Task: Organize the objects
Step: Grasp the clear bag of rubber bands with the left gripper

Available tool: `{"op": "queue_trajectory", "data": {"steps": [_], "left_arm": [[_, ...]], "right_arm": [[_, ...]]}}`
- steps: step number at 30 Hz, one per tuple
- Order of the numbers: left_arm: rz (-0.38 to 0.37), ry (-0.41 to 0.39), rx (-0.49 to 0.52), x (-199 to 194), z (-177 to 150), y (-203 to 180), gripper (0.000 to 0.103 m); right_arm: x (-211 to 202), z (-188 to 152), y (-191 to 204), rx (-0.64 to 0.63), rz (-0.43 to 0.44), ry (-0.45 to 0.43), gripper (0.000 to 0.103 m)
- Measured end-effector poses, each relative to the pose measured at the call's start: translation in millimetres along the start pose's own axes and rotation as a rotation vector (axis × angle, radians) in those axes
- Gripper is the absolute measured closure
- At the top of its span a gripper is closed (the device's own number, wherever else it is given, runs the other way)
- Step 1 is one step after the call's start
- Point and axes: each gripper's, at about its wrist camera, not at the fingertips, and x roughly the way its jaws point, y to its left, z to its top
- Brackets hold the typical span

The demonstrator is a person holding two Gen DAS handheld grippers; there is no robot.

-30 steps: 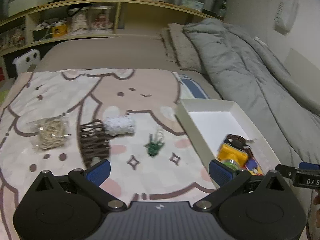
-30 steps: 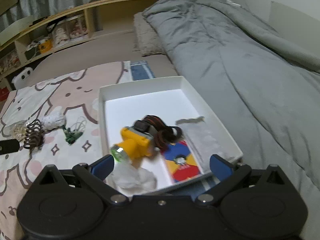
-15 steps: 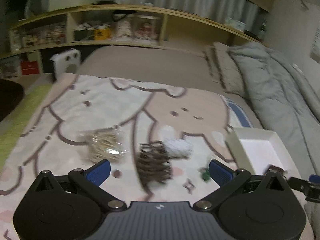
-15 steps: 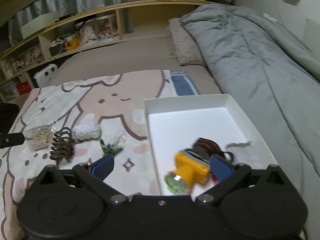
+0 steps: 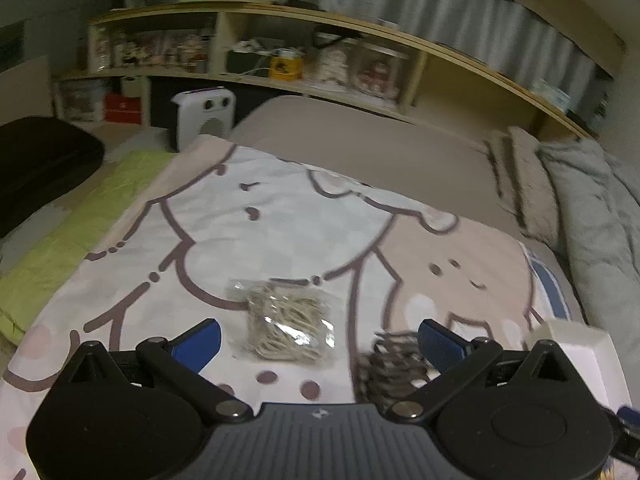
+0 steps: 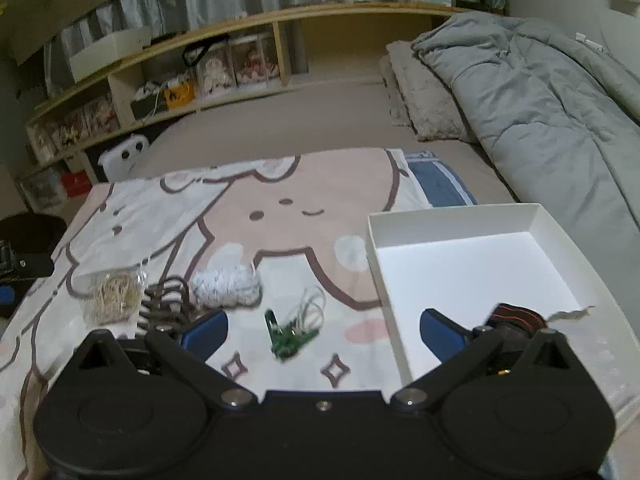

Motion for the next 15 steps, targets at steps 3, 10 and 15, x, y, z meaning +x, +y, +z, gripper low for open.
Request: {"op": "queue_trajectory", "data": {"steps": [3, 10, 15], "left_arm": [[0.008, -0.017, -0.036, 13, 2, 10, 0.0], [0.013, -0.065, -0.097, 41, -1, 22, 0.001], [0.032, -0.023, -0.08, 70, -7, 21, 0.001]], "right_arm": [[13, -3, 3, 0.004, 0.009, -0.028, 0.0], [40, -16, 11, 0.024, 0.028, -0.109, 0.0], [56, -28, 11, 0.064, 0.038, -0.116, 0.0]]}}
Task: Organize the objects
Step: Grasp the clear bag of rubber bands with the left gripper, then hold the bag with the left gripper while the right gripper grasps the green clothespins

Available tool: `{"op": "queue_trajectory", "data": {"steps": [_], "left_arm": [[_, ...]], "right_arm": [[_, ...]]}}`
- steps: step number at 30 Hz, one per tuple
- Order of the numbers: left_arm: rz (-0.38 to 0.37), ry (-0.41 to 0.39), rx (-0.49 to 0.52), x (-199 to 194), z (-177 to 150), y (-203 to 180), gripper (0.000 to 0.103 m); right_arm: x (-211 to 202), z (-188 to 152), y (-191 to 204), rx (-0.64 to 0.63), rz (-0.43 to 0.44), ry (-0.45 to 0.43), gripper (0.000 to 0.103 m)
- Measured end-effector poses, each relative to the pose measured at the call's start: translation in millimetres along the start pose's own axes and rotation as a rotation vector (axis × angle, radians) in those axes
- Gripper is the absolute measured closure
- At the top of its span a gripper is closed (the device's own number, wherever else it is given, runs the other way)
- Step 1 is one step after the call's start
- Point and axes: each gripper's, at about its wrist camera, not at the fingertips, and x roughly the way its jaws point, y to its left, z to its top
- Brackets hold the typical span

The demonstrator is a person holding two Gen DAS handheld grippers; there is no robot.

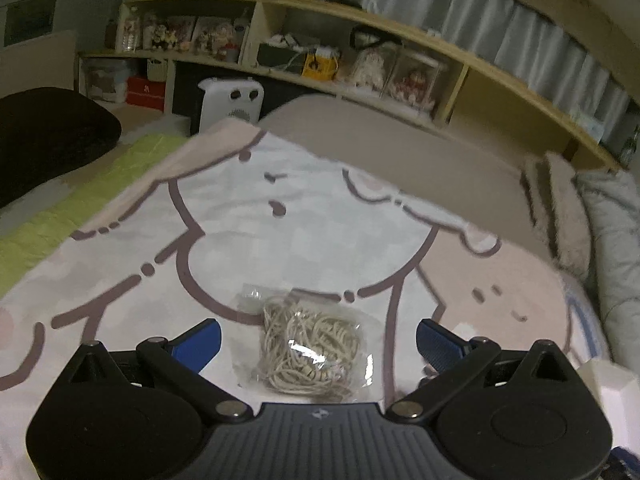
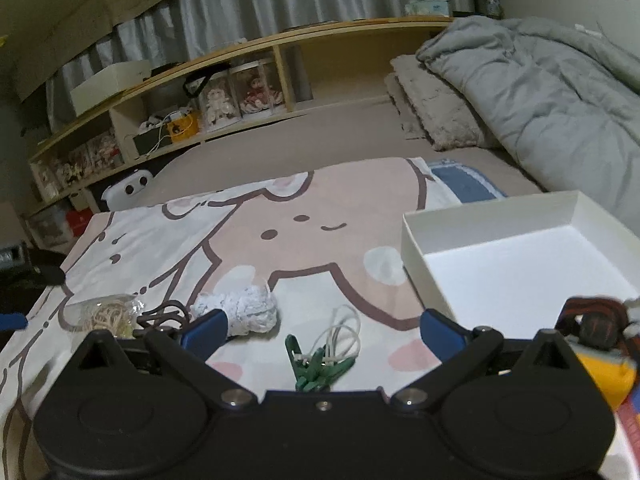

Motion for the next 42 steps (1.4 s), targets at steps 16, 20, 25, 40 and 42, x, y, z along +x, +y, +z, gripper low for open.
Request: {"op": "queue_trajectory", "data": {"steps": [16, 20, 25, 40, 42], "left_arm": [[0.062, 0.079, 0.156, 62, -22, -23, 0.0], [0.081, 0.084, 0.177, 70, -25, -24, 0.0], [0.11, 0.1, 0.187, 77, -27, -21, 0.0], [0.063, 0.143, 0.142, 56, -30, -7, 0.021], [0.058, 0.16, 0.143, 48, -33, -5, 0.021]], "right_arm": [[30, -26, -2, -0.117, -0.001, -0.01, 0.038], [33, -28, 8, -0.195, 0.025, -0.006, 0.055], [36, -31, 14, -0.244, 0.048, 0.019, 0.074], [10, -22, 19, -0.247, 0.125, 0.057, 0.093], [3, -18, 17, -0.232, 0.133, 0.061, 0.093]]}}
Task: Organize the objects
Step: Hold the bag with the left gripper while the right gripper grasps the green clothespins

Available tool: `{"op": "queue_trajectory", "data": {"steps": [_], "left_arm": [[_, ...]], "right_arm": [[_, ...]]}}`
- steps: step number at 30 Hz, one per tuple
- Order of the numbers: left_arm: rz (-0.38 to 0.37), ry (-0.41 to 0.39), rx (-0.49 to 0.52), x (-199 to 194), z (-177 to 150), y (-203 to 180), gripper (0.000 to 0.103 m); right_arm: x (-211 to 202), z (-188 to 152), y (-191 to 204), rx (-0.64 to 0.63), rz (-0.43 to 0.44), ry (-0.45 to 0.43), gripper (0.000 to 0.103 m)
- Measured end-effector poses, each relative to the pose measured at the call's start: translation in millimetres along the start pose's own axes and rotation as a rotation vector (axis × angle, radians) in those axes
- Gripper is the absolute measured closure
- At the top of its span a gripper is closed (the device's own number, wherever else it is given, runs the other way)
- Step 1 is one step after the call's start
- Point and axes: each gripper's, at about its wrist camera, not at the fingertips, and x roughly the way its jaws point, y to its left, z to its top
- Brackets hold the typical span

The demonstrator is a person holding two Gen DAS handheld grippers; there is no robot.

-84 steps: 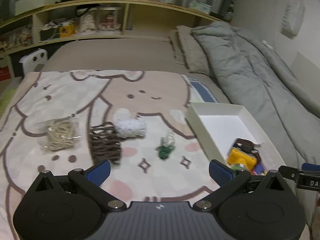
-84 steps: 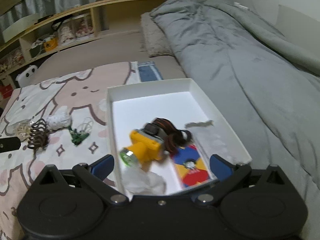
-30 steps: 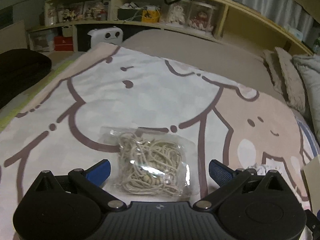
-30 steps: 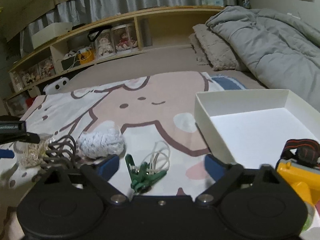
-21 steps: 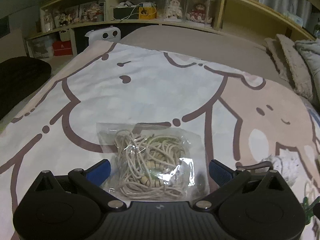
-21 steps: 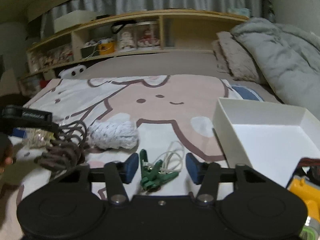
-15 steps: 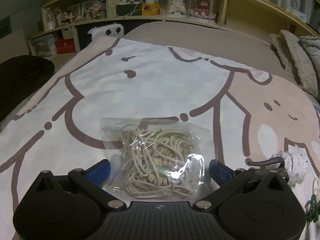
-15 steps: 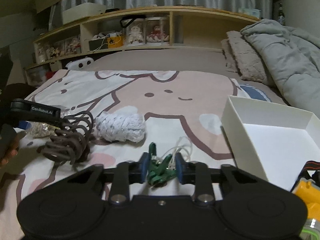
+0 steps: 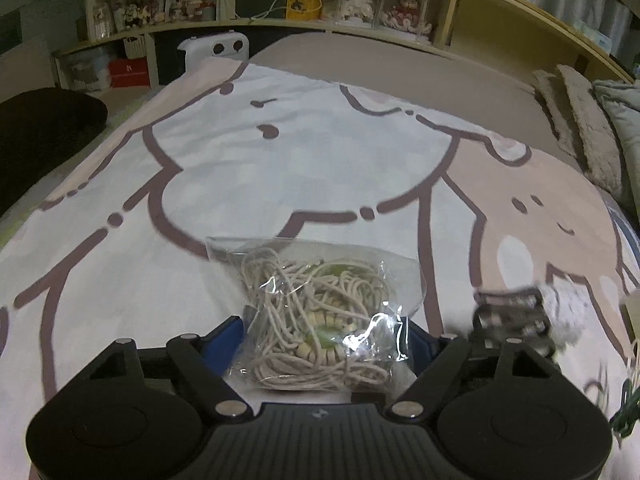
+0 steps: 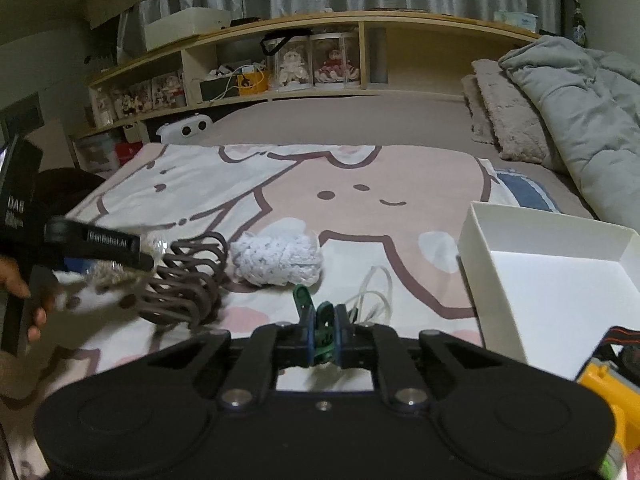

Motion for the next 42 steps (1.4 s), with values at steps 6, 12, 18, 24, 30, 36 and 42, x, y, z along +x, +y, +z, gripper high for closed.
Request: {"op": "queue_trajectory", "data": {"steps": [6, 12, 18, 24, 30, 36, 42], "left_arm": [[-0.016, 0.06, -0.022, -28, -14, 6, 0.022], [-0.032, 0.079, 0.046, -64, -27, -5, 0.022], [-0.093, 0.124, 0.138, -100, -49, -21, 0.022], [-0.141, 0.172, 0.258, -120, -76, -41, 0.022], [-0.164, 0.252, 0.261, -105, -98, -52, 0.022], [-0.156, 0.267, 0.28, -94, -104, -57, 0.022], [-0.142, 0.275, 0.296, -91, -106, -60, 0.022]], "right_arm": [[-27, 1, -10, 0.065, 0.032, 0.029, 0.093], [-53, 4, -12, 0.047, 0.063, 0.062, 0.093], [-76, -1, -12, 0.001, 0.093, 0.117, 0.093], [-86, -24, -16, -0.022, 0.118, 0.251, 0.093], [-65, -46, -16, 0.006, 0.185, 0.37, 0.091], [-58, -46, -16, 0.053, 0.174, 0.353, 0.056], [-59, -54, -15, 0.01, 0.097, 0.42, 0.054]]}}
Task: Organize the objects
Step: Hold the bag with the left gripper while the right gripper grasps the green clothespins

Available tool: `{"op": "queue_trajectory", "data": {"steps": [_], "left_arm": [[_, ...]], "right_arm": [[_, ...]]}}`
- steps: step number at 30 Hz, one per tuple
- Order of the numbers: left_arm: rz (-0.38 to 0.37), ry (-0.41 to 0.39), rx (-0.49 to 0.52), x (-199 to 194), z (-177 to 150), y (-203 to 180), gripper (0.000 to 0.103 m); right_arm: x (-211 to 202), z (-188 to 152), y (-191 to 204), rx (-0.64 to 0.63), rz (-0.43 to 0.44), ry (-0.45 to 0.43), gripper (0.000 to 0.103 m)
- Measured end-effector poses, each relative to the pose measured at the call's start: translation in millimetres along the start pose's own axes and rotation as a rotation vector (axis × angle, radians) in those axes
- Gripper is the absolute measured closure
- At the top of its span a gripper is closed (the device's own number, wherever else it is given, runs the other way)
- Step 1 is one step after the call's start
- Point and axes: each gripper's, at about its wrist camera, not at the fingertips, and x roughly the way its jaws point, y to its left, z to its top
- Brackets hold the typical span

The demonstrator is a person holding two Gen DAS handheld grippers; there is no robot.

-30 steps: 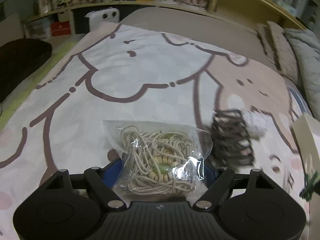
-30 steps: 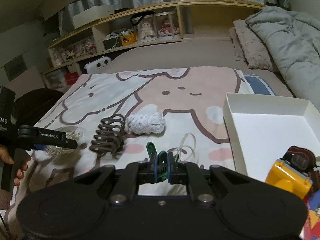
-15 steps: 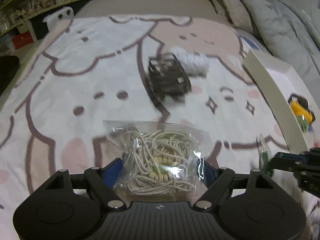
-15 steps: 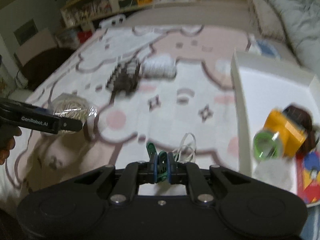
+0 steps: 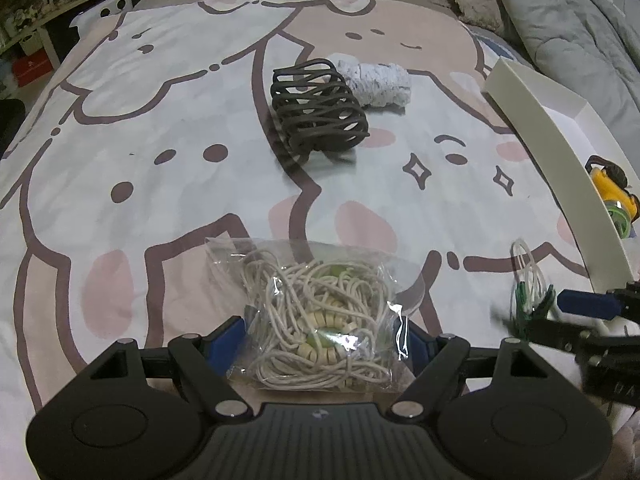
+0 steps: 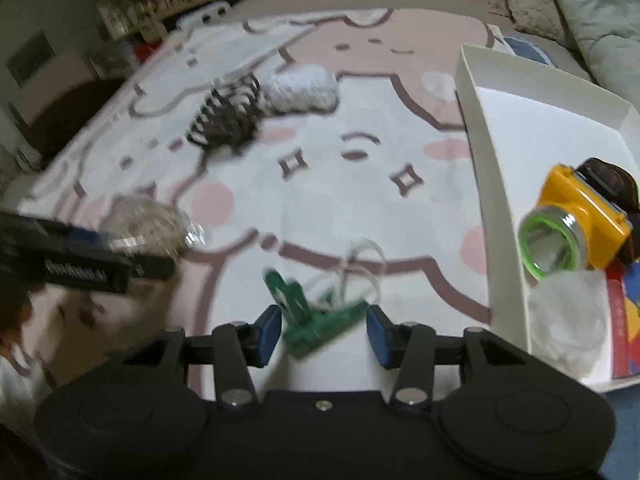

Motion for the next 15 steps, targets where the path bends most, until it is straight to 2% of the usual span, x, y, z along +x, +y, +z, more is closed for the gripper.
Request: {"op": "queue_trajectory", "data": {"steps": [10, 15], "left_arm": [[-0.01, 0.026, -0.029, 7, -1, 2, 0.022], [-0.025, 0.018, -0.052, 7, -2, 5, 0.024]], "right_arm": [[14, -3, 9, -0.028, 0.032, 0.001, 0.055], [13, -1, 12, -0.041, 0.063, -0.031, 0.055]]}}
